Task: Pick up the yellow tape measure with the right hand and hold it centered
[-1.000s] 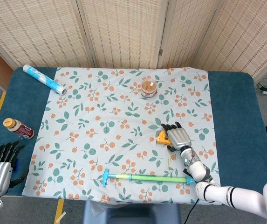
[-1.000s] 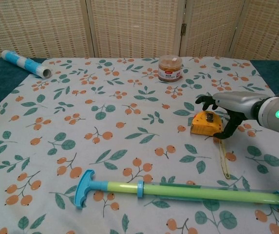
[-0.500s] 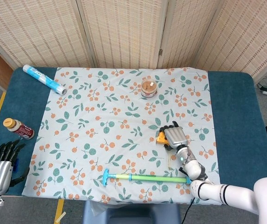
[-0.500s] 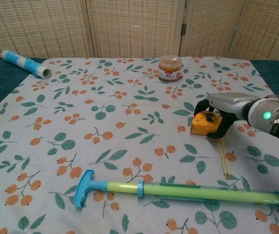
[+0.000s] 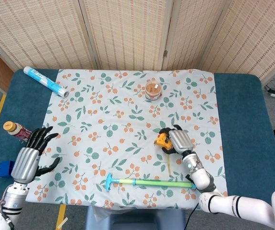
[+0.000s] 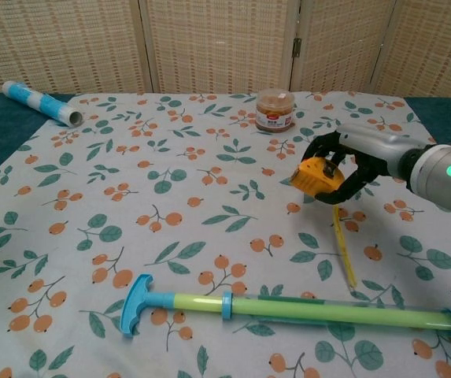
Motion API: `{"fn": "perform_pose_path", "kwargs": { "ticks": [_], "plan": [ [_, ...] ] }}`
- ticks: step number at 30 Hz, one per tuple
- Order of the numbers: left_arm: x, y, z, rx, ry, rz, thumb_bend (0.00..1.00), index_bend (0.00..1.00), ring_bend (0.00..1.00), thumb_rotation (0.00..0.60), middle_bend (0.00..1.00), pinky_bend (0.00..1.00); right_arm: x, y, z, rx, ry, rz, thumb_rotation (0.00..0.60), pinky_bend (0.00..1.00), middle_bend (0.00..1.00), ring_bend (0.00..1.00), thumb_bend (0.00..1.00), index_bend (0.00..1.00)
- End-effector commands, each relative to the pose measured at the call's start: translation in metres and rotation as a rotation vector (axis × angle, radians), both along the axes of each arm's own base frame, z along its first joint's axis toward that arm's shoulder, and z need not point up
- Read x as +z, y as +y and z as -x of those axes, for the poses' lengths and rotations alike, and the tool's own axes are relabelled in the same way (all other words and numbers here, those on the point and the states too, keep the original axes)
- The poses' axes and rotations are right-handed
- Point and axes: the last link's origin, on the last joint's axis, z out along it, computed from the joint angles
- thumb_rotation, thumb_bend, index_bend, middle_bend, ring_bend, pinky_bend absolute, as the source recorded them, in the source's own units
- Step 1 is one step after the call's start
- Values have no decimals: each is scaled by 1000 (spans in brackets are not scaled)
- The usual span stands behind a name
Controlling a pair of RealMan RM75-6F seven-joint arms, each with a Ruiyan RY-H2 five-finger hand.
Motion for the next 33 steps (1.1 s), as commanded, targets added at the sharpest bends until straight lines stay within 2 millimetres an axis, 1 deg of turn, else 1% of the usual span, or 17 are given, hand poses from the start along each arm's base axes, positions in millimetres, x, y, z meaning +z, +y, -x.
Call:
{"fn": "perform_pose_path", "kwargs": {
  "ticks": [1, 2, 5, 7, 11, 16, 19, 23, 33],
  "plan": [
    [-11, 12, -32, -94, -11, 14, 363, 212, 83, 600, 104, 0, -1, 8, -13, 7, -179, 31, 600, 123, 509, 400, 364, 572],
    [-15, 16, -42, -125, -7, 20, 362, 212, 83, 600, 104, 0, -4, 9, -17, 18, -219, 37, 600, 130, 510, 402, 364, 573],
    [-26, 25, -62, -178, 11, 43, 361, 210, 83, 600, 104, 0, -11, 11, -25, 50, -299, 53, 600, 162, 510, 403, 365, 573],
    [-33, 31, -73, -196, 32, 61, 359, 207, 83, 600, 104, 0, -17, 12, -32, 72, -350, 61, 600, 164, 510, 403, 365, 573],
    [-47, 39, -92, -218, 64, 95, 351, 194, 82, 600, 104, 0, -27, 14, -46, 110, -437, 69, 600, 164, 509, 403, 365, 573],
    [-66, 46, -112, -239, 84, 123, 343, 165, 82, 600, 104, 0, -43, 15, -58, 151, -521, 84, 600, 188, 505, 385, 365, 573],
    [-76, 48, -122, -250, 90, 133, 341, 147, 82, 600, 104, 0, -52, 16, -64, 167, -559, 80, 600, 188, 505, 385, 365, 573],
    [-87, 51, -131, -249, 99, 144, 341, 113, 82, 600, 104, 0, -59, 17, -68, 188, -590, 69, 600, 188, 505, 386, 365, 573],
    [-108, 56, -141, -234, 117, 172, 339, 5, 73, 600, 101, 0, -66, 17, -69, 212, -586, 61, 600, 188, 504, 385, 364, 572]
  ]
}}
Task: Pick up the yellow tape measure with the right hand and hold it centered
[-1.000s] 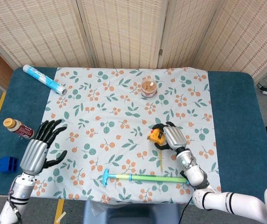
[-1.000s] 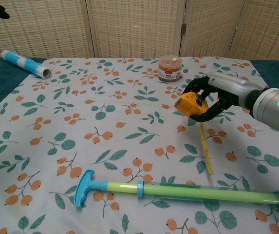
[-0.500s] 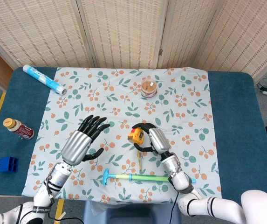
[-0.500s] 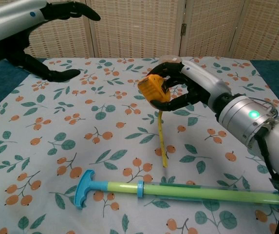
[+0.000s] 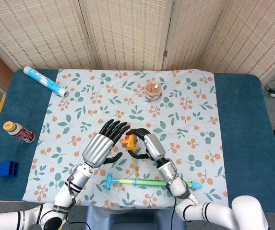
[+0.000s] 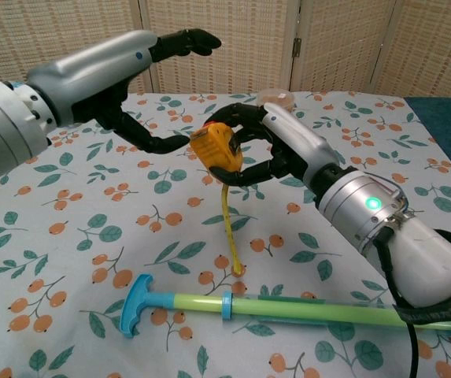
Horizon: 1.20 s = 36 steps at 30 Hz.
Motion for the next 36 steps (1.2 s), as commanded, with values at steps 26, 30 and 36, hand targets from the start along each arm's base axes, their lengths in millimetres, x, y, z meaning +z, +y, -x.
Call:
{"fn": "perform_pose_path", "kwargs": {
  "ticks": [26, 30, 36],
  "plan": [
    [-16, 7, -3, 55, -3, 20, 339, 0, 66, 600, 98, 0, -2, 5, -4, 21, -2, 11, 600, 188, 502, 383, 364, 573],
    [-17, 7, -4, 57, -7, 23, 339, 0, 64, 600, 98, 0, -4, 5, -4, 20, 5, 10, 600, 188, 501, 383, 364, 573],
    [-20, 6, -6, 62, -6, 35, 338, 0, 62, 600, 98, 0, -7, 7, -6, 25, 5, 1, 600, 188, 500, 383, 365, 573]
  ]
}}
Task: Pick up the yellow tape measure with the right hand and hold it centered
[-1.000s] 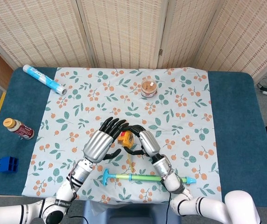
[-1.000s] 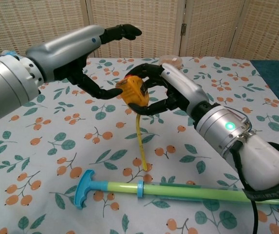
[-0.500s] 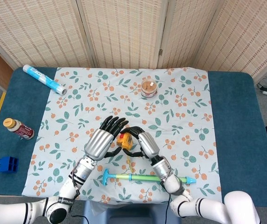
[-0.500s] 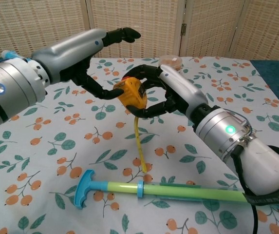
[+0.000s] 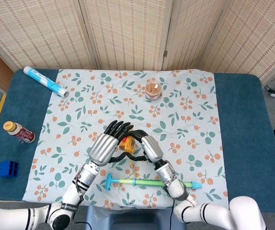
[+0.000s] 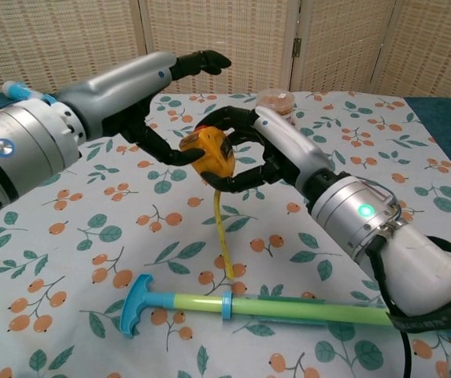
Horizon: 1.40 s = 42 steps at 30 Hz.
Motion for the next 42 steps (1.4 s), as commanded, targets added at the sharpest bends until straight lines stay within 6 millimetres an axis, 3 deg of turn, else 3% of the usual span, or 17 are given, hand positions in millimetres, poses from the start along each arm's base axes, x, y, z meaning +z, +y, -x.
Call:
{"fn": "perform_pose_path", "kwargs": {
  "ticks": [1, 23, 42],
  "plan": [
    [-1, 0, 0, 2, 2, 2, 338, 0, 62, 600, 98, 0, -1, 1, 0, 1, -1, -2, 600, 187, 499, 383, 365, 573],
    [-3, 4, 1, 27, -1, -9, 338, 1, 53, 600, 96, 0, -6, 5, -3, 23, 14, -16, 600, 187, 499, 383, 365, 573],
    [1, 7, 7, 41, -8, -28, 392, 76, 58, 600, 96, 0, -6, 7, 1, 24, 31, -22, 600, 188, 499, 382, 365, 573]
  ]
}}
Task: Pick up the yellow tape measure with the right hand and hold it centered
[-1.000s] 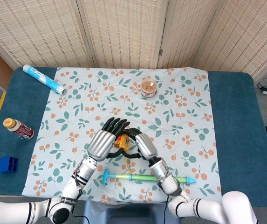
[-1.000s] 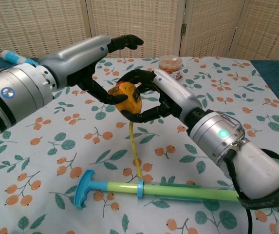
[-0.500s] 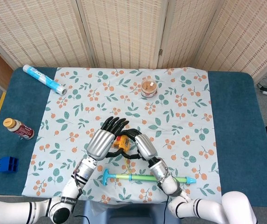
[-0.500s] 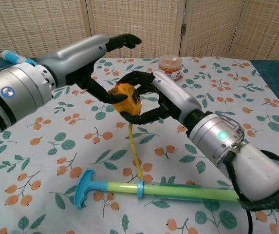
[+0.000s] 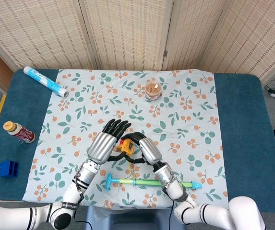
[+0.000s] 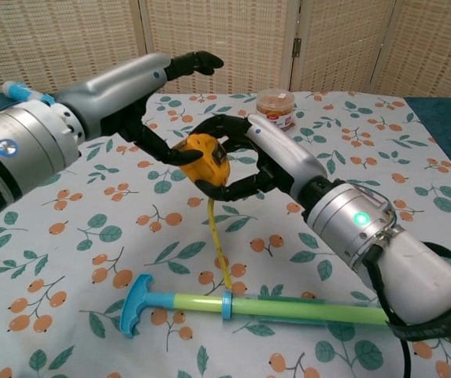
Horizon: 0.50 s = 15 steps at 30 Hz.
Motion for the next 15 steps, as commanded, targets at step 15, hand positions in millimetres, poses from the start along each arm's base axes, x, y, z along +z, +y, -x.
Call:
{"fn": "perform_pose_path", "kwargs": {
  "ticks": [15],
  "plan": [
    [4, 2, 7, 11, -1, -10, 410, 88, 58, 600, 96, 0, 1, 0, 6, -10, 12, 2, 600, 188, 499, 382, 365, 573]
  ]
}}
